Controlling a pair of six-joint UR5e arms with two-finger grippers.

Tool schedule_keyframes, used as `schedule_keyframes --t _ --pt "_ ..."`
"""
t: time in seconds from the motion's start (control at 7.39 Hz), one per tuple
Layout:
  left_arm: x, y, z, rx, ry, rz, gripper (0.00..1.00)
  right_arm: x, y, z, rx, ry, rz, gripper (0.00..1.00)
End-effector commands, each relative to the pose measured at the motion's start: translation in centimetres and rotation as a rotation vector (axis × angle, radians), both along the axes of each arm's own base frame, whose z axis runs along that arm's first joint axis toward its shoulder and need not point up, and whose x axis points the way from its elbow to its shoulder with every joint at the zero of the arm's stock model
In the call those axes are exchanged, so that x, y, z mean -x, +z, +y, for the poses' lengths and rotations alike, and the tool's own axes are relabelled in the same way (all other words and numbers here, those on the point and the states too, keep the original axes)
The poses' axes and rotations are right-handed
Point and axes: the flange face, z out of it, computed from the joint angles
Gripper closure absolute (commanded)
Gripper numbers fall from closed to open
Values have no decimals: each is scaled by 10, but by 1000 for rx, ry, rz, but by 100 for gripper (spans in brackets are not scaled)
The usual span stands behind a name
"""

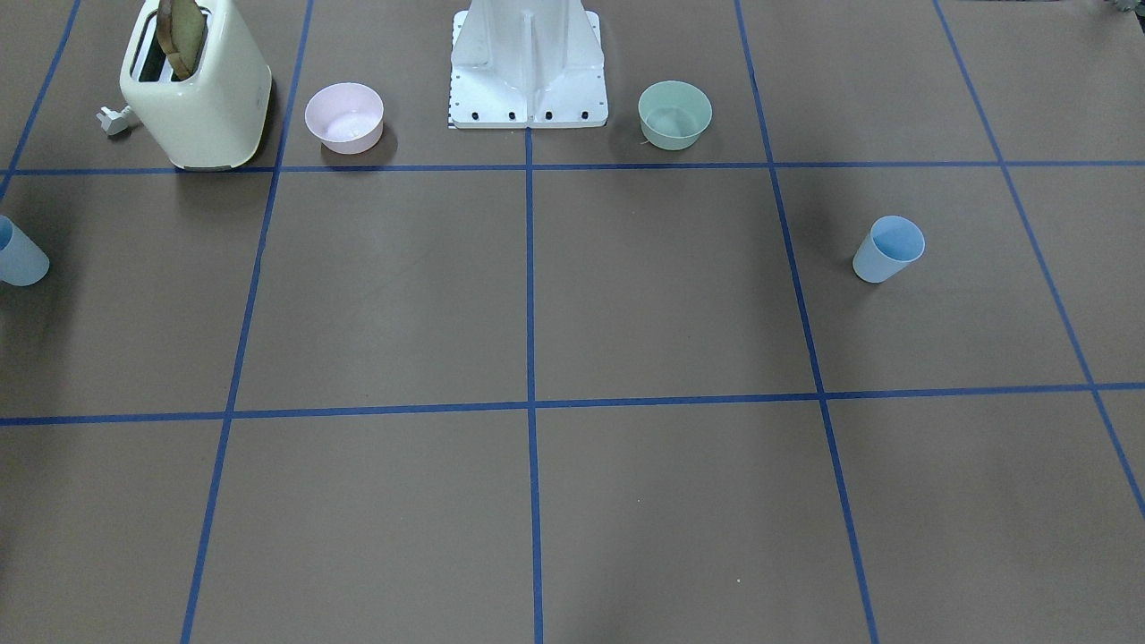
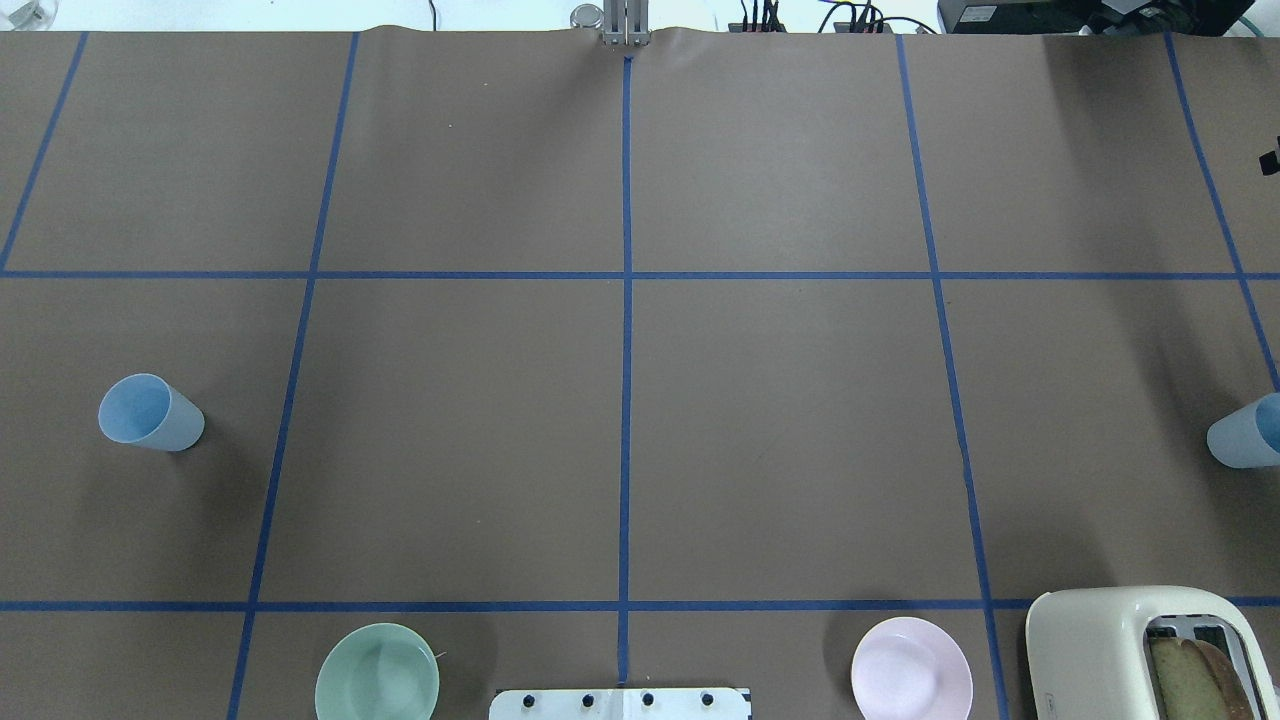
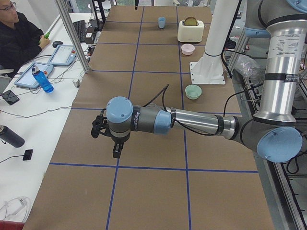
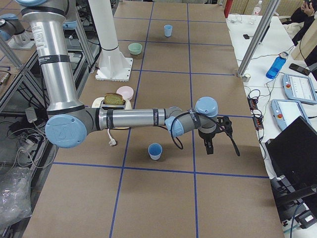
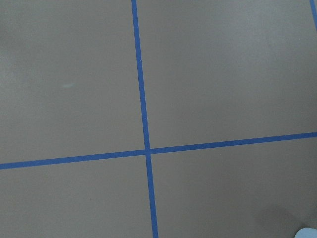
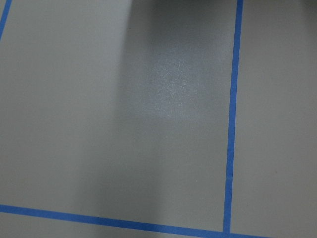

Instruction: Stack blue cups with both arms

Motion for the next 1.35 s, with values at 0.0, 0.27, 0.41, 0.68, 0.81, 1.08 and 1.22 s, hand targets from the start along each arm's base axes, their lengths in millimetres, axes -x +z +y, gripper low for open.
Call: schedule_keyframes --t 0.0,0.27,0.41,0.68,0.81,1.08,1.22 --pt "0 -2 0 -4 -1 0 2 -1 0 1 -8 2 6 0" --pt "1 -8 1 -15 -4 -3 2 -1 5 3 7 7 7 0" --pt "1 -13 1 -16 -11 -3 2 -4 8 19 20 26 6 0" --pt "-19 -39 -5 30 -60 -13 2 -9 16 61 57 26 -17 0" --pt "-56 -51 -9 48 -26 -4 2 -11 21 93 73 15 -39 0" --pt "-123 -59 -8 76 -8 12 2 -12 28 119 100 11 -52 0" --pt "-155 -53 6 72 -25 29 2 -9 39 131 120 0 -50 0"
